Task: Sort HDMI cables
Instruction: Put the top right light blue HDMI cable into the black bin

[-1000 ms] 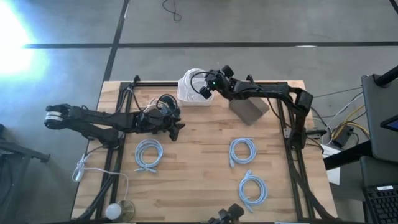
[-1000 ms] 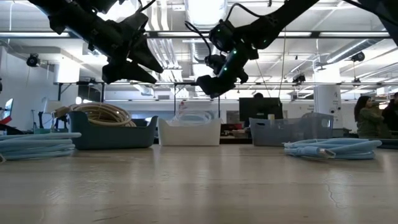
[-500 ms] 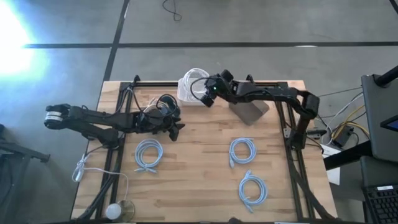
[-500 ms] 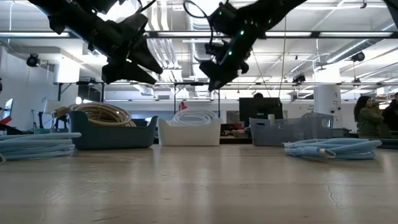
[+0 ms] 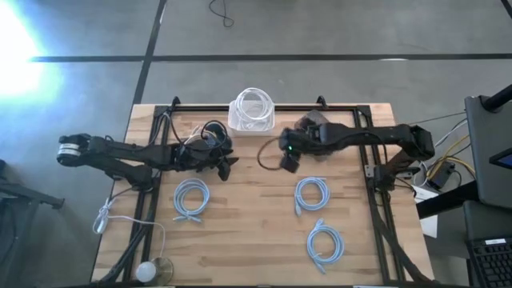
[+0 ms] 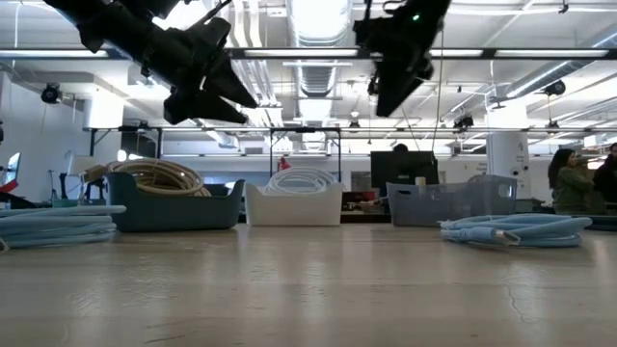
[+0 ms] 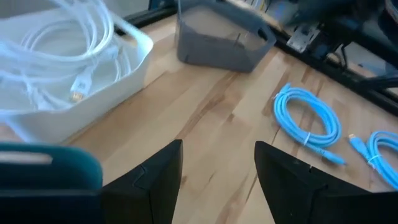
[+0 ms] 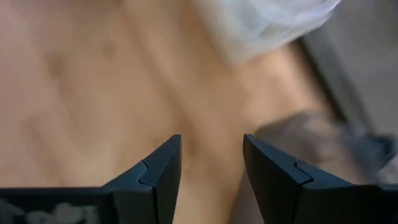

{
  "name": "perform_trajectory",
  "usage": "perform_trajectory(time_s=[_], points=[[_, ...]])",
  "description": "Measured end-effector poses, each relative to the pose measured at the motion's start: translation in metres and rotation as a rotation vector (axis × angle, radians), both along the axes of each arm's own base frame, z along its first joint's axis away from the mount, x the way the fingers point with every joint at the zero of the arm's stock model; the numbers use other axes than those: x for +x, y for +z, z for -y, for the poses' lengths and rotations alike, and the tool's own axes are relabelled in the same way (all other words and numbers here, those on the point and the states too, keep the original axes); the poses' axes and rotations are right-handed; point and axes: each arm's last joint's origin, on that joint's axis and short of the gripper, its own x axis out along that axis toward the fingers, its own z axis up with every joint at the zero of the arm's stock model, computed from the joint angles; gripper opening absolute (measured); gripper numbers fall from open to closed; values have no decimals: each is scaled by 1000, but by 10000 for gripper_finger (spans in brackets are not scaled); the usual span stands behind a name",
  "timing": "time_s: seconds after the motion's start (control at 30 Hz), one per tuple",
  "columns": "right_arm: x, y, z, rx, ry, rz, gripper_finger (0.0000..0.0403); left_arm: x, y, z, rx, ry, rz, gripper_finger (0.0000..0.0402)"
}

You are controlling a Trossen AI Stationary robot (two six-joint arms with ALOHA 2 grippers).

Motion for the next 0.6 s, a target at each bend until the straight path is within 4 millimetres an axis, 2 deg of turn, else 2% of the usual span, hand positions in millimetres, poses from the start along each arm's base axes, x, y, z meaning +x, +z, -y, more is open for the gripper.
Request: perform_trajectory(time_s=[0.13,0.3,0.43,0.6], points=[[-8,-10,-22,126,51,-83,166,2,4,0,24,-11,36,204],[-11,-39,-41,207,87,-198,166,3,7,0,32,-16,63,204],[-14,-64,-47,214,100,-288,166,3,7,0,34,-17,62,204],[-21,-86,-46,218,87,-374,166,3,7,0,34,-17,64,204]])
